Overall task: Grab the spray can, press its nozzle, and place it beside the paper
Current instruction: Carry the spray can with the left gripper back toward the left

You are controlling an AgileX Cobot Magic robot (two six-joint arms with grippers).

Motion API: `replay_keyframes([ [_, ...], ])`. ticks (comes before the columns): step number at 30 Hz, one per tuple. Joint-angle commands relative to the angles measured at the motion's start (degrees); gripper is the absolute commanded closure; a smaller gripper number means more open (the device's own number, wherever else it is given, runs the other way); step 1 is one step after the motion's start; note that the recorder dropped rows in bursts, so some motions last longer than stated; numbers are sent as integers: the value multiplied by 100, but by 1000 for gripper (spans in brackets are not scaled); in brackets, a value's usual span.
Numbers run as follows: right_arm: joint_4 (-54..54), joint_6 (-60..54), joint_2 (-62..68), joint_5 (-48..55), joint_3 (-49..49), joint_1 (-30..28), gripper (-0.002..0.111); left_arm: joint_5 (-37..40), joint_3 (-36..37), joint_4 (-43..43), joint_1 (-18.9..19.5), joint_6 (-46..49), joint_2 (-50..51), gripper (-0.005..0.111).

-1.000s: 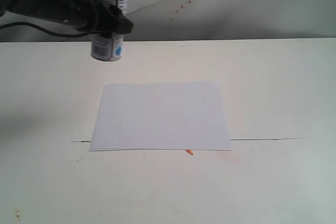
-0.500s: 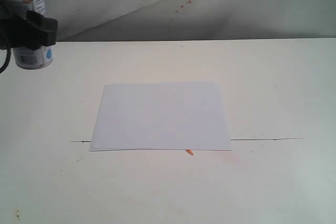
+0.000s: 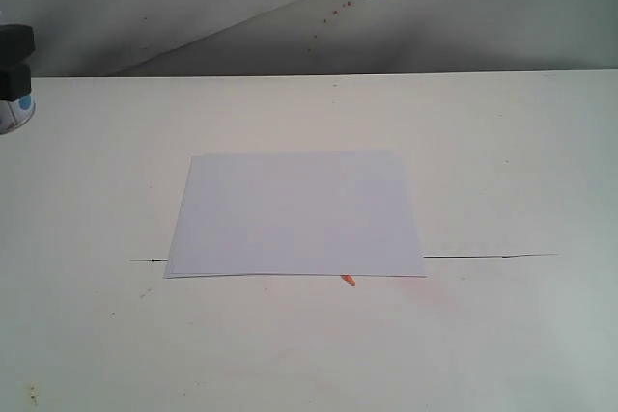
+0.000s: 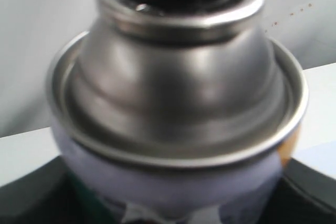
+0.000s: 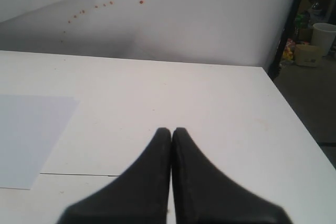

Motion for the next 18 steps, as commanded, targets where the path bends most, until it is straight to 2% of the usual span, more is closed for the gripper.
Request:
replay_keyframes([
  [1, 28, 17, -24, -47, 23, -19, 108, -556, 178, -86, 8, -110, -161, 107],
  [3, 28, 17, -24, -47, 23, -19, 108, -624, 247, 21, 17, -287, -175, 107],
  [4, 28, 17, -24, -47, 23, -19, 108, -700, 278, 385, 30, -587, -175, 107],
  [8, 28, 17, -24, -47, 23, -19, 108, -797, 404, 2771, 221, -3343, -175, 107],
  [9, 28, 17, -24, -47, 23, -19, 108, -821, 433, 3695, 284, -4304, -175, 107],
  [11, 28, 17, -24, -47, 23, -19, 108, -964, 512, 4641, 330, -5280, -175, 107],
  [13, 28, 17, -24, -47, 23, -19, 108, -1048, 582, 5063, 390, -5615, -175, 107],
  [18, 28, 28, -24, -47, 23, -19, 108, -1682, 744, 5259, 419, -6129, -175, 107],
])
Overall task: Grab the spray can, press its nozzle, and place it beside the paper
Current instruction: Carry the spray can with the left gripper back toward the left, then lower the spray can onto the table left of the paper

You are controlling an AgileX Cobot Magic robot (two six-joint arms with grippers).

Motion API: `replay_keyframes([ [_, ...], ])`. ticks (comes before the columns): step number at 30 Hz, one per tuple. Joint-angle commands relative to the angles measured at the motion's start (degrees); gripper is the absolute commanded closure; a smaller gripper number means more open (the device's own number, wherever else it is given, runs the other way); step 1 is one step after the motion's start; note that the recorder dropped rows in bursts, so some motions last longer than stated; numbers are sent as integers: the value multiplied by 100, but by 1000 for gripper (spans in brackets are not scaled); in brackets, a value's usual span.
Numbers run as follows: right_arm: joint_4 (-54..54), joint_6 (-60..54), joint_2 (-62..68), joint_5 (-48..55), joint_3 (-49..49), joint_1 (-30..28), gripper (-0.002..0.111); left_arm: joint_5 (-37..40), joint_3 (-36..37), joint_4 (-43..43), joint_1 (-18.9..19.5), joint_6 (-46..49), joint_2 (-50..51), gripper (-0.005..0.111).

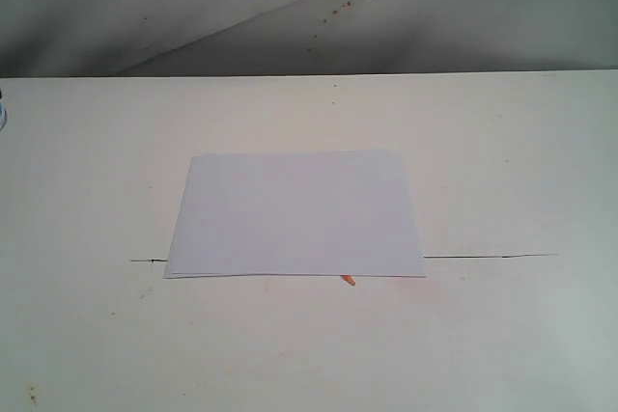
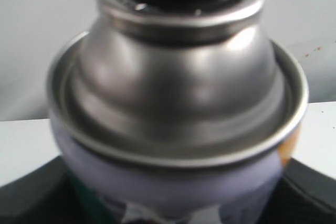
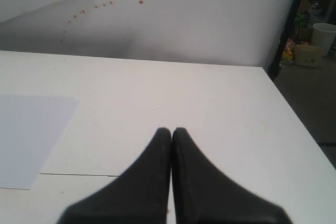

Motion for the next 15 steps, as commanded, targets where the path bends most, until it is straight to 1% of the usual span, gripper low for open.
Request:
replay_keyframes([
  [1, 28, 24, -24, -47, 23, -19, 108, -775, 46, 462, 22, -710, -64, 107],
  [5, 28, 24, -24, -47, 23, -19, 108, -965, 46, 1411, 22, -1564, 50, 107],
  [6, 28, 24, -24, -47, 23, -19, 108, -979, 46, 1595, 38, -1644, 113, 107],
  [8, 28, 24, -24, -47, 23, -19, 108, -1003, 46, 1791, 78, -1852, 268, 107],
  [10, 28, 24, -24, -47, 23, -19, 108, -1156, 46, 1791, 78, -1903, 474, 107],
  [12, 28, 24, -24, -47, 23, -19, 108, -1588, 87, 1779, 78, -1903, 668, 107],
  [13, 28, 14, -24, -47, 23, -19, 108, -2022, 140, 1768, 78, -1931, 863, 107],
  [15, 28, 14, -24, -47, 23, -19, 108, -2421, 152, 1768, 78, -1966, 1105, 107],
])
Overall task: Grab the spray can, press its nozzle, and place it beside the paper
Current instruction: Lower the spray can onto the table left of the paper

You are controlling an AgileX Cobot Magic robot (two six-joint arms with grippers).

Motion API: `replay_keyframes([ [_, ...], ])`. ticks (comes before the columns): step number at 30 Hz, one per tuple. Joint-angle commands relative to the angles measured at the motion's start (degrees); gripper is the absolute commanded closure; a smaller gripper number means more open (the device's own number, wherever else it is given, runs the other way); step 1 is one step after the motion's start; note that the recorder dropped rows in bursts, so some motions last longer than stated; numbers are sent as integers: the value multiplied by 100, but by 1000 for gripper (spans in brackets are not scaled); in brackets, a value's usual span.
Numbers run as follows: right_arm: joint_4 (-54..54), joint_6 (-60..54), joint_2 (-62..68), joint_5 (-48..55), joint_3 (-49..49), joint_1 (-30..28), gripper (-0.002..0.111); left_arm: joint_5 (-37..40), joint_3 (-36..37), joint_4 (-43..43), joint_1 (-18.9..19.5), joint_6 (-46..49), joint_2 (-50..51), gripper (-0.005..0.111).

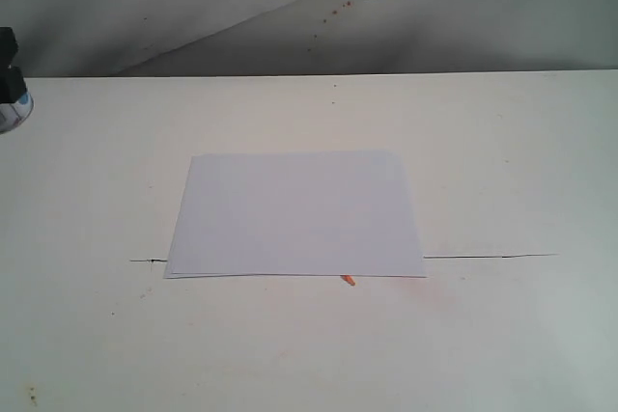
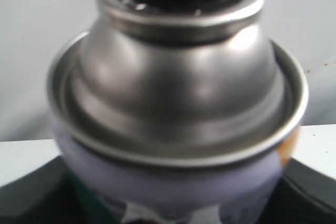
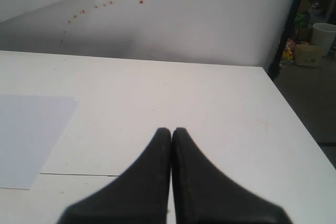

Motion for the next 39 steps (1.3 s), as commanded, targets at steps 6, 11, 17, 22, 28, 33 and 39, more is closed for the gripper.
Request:
replay_keyframes([
  [6, 28, 14, -24, -47, 23, -19, 108, -1895, 13, 69, 7, -138, 1687, 107],
  [11, 28, 30, -24, -47, 23, -19, 108, -2455, -190, 310, 7, -126, 2802, 107],
  [17, 28, 30, -24, -47, 23, -19, 108, -2372, -769, 796, 7, -126, 3478, 107],
  [22, 28, 17, -24, -47, 23, -19, 108, -2237, -1086, 821, 7, -126, 3876, 107],
  [28, 28, 17, -24, -47, 23, -19, 108, -2237, -1471, 1196, 7, -402, 4399, 107],
  [33, 28, 36, -24, -47, 23, -19, 108, -2303, -1760, 1454, 7, -685, 4816, 107],
  [39, 28, 36, -24, -47, 23, -19, 108, -2733, -1954, 1609, 7, -915, 5165, 107],
])
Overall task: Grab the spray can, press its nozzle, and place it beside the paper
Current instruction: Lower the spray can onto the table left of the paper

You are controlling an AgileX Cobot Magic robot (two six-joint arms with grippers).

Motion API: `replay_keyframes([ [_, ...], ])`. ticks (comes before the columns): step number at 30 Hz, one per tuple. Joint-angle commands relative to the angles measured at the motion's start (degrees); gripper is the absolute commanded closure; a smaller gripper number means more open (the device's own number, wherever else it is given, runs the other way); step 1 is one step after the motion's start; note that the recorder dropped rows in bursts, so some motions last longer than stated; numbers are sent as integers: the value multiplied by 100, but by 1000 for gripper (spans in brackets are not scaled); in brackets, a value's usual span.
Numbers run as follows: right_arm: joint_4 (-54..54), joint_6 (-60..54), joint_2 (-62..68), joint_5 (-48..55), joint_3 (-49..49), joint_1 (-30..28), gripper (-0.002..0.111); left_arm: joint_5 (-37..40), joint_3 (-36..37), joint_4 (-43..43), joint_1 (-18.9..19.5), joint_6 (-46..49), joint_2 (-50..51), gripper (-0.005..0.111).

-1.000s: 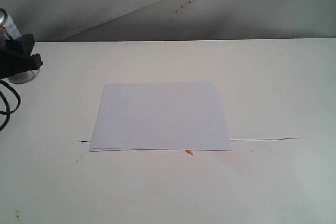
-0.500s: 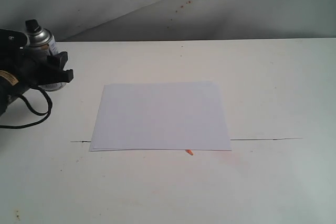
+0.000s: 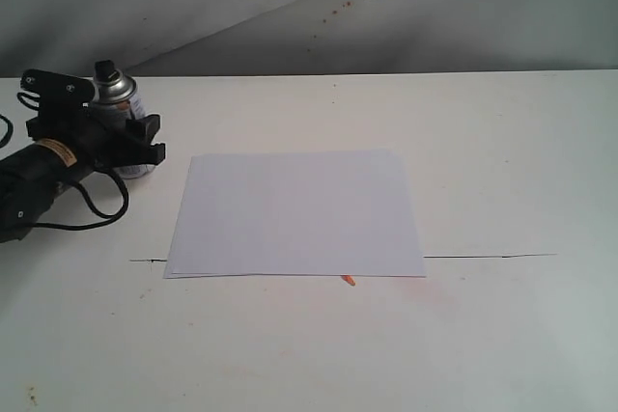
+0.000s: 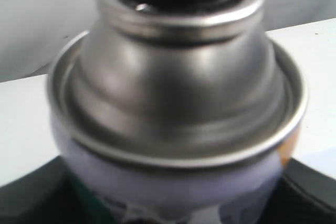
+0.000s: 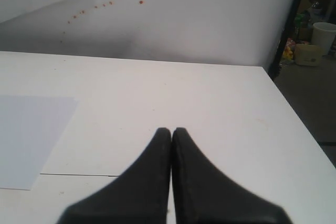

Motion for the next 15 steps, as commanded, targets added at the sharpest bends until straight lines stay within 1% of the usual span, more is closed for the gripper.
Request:
replay_keyframes([
  [1, 28, 26, -24, -47, 23, -19, 108, -590, -213, 65, 7, -298, 169, 107],
  [5, 28, 26, -24, -47, 23, -19, 108, -590, -398, 325, 7, -309, 367, 107],
  [15, 28, 10, -24, -47, 23, -19, 108, -565, -564, 299, 7, -322, 682, 107],
])
